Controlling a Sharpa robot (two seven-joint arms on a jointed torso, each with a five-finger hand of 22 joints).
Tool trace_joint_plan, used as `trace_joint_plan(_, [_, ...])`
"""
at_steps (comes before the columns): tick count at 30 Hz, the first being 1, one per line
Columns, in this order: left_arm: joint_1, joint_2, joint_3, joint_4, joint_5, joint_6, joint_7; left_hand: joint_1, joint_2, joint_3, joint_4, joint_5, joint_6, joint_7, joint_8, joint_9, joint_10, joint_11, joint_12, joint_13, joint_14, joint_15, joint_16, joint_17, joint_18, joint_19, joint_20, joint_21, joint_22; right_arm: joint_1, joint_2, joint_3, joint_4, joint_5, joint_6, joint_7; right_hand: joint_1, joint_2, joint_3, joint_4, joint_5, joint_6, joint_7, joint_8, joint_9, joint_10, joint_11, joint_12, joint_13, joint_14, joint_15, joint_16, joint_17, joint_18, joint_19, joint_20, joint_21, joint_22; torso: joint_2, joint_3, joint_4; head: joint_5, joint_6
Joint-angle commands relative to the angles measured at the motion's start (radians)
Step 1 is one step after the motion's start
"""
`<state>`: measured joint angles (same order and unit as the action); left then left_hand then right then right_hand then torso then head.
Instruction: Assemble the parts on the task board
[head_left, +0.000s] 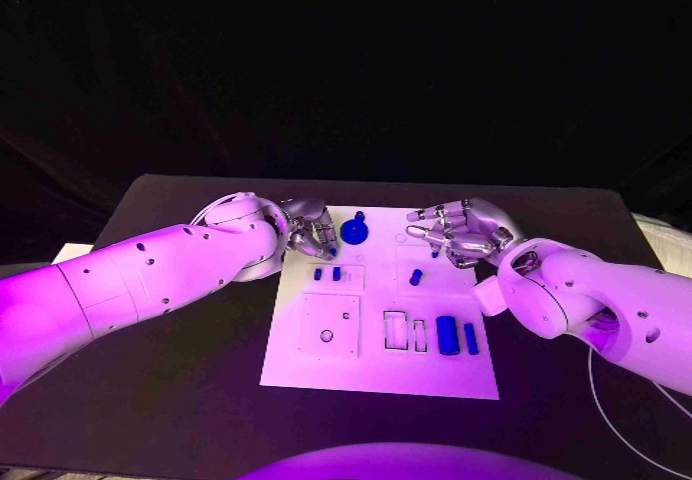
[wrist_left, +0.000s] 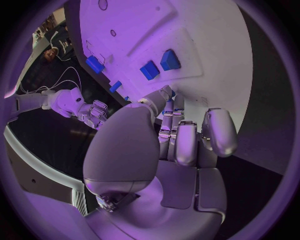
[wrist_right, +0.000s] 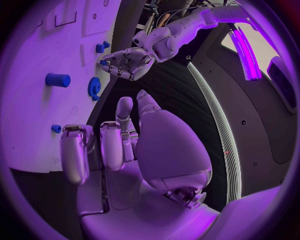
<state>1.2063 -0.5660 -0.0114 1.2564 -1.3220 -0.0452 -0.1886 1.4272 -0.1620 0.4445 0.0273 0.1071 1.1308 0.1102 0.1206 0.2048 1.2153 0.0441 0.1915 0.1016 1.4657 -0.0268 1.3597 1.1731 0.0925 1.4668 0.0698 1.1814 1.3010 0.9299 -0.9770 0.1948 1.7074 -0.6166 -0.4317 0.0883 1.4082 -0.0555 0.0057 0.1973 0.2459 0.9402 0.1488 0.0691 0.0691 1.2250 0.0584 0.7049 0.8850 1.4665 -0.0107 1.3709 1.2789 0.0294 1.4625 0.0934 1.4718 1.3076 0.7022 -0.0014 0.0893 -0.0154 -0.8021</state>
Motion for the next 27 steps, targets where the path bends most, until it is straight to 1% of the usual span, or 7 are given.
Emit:
trace_joint_plan(1, [-0.001,0.001,-0.001,-0.003,-0.010,0.021,-0.011,-0.008,-0.001,0.006,0.001,-0.003,0.005,-0.002,-0.004,0.001,0.007,0.001,-0.003,-0.001,0.033,-0.009,-0.004,0.000,-0.014,0.026,-0.006,0.004,0.001,-0.001,0.000,0.000,0.002,0.002,0.015,0.010,-0.008,0.005,-0.006,-0.001,0.007,0.000,-0.001,0.000,0.001,0.005,-0.003,0.003,0.001,0.046,-0.010,-0.002,0.001,0.012,0.006,-0.007,-0.001,0.088,0.000,-0.0006,-0.0009,0.000,0.000])
trace_joint_plan(5, [-0.001,0.001,-0.001,-0.004,-0.010,0.020,-0.012,-0.008,-0.001,0.006,0.001,-0.003,0.005,-0.002,-0.004,0.001,0.007,0.001,-0.003,-0.001,0.033,-0.009,-0.004,0.000,-0.014,0.026,-0.006,0.004,0.001,-0.001,0.001,0.000,0.002,0.002,0.016,0.010,-0.008,0.005,-0.006,-0.001,0.007,0.000,-0.001,0.000,0.001,0.005,-0.003,0.003,0.001,0.046,-0.010,-0.002,0.001,0.012,0.006,-0.007,-0.001,0.088,0.000,-0.0004,-0.0009,0.000,-0.001])
trace_joint_plan(7, [-0.001,0.001,-0.001,-0.004,-0.011,0.019,-0.012,-0.008,-0.001,0.007,0.001,-0.003,0.005,-0.002,-0.005,0.001,0.008,0.001,-0.003,-0.001,0.033,-0.009,-0.004,0.000,-0.015,0.026,-0.006,0.004,0.002,-0.001,0.001,0.000,0.001,0.002,0.016,0.010,-0.008,0.005,-0.006,-0.001,0.007,0.000,-0.001,0.000,0.001,0.005,-0.003,0.003,0.001,0.046,-0.010,-0.002,0.001,0.012,0.006,-0.007,-0.001,0.088,0.000,-0.0012,-0.0007,0.000,-0.001])
trace_joint_plan(13, [-0.001,0.000,-0.001,-0.004,-0.008,0.020,-0.012,-0.010,-0.002,0.007,0.000,-0.003,0.003,-0.001,-0.007,0.000,0.007,0.002,-0.007,-0.001,0.033,-0.009,-0.003,0.000,-0.015,0.027,-0.006,0.009,0.005,-0.001,0.001,0.000,0.001,0.002,0.017,0.010,-0.008,0.005,-0.006,-0.001,0.007,0.000,-0.001,0.000,0.001,0.005,-0.003,0.003,0.001,0.046,-0.010,-0.002,0.001,0.012,0.006,-0.007,-0.001,0.088,0.000,-0.0004,0.0006,0.000,-0.002])
trace_joint_plan(18, [-0.001,0.001,-0.001,-0.005,-0.005,0.023,-0.014,-0.016,-0.005,0.009,-0.003,-0.003,-0.007,0.004,-0.017,-0.006,0.004,0.005,-0.018,-0.002,0.033,-0.006,-0.003,-0.001,-0.016,0.026,-0.005,0.010,0.007,-0.001,0.002,0.000,0.001,0.002,0.018,0.010,-0.008,0.005,-0.006,-0.001,0.007,0.000,-0.001,0.000,0.001,0.005,-0.003,0.003,0.001,0.046,-0.010,-0.002,0.001,0.012,0.006,-0.007,-0.001,0.088,0.000,-0.0002,-0.0009,0.002,-0.002])
trace_joint_plan(22, [-0.001,0.002,-0.001,-0.006,-0.002,0.025,-0.016,-0.019,-0.008,0.012,-0.006,-0.003,-0.023,0.009,-0.030,-0.013,0.004,0.009,-0.025,-0.002,0.032,-0.004,-0.003,-0.003,-0.016,0.025,-0.003,0.011,0.010,-0.001,0.002,0.000,0.001,0.002,0.018,0.010,-0.008,0.005,-0.006,-0.001,0.007,0.000,-0.001,0.000,0.001,0.005,-0.003,0.003,0.001,0.046,-0.010,-0.002,0.001,0.012,0.006,-0.007,-0.001,0.088,0.000,0.0002,-0.0008,0.001,-0.003])
trace_joint_plan(27, [-0.001,0.002,-0.001,-0.007,0.004,0.025,-0.019,-0.027,-0.018,0.014,-0.009,-0.003,-0.070,0.020,-0.059,-0.031,0.002,0.015,-0.037,-0.002,0.031,0.002,-0.003,-0.006,-0.017,0.024,0.001,0.013,0.013,-0.001,0.001,0.000,0.000,0.002,0.020,0.008,-0.008,0.005,-0.007,-0.001,0.007,0.001,-0.001,0.000,0.001,0.004,-0.003,0.001,-0.002,0.046,-0.010,-0.003,0.000,0.013,0.004,-0.007,-0.003,0.086,0.000,0.0004,-0.0009,0.001,-0.003])
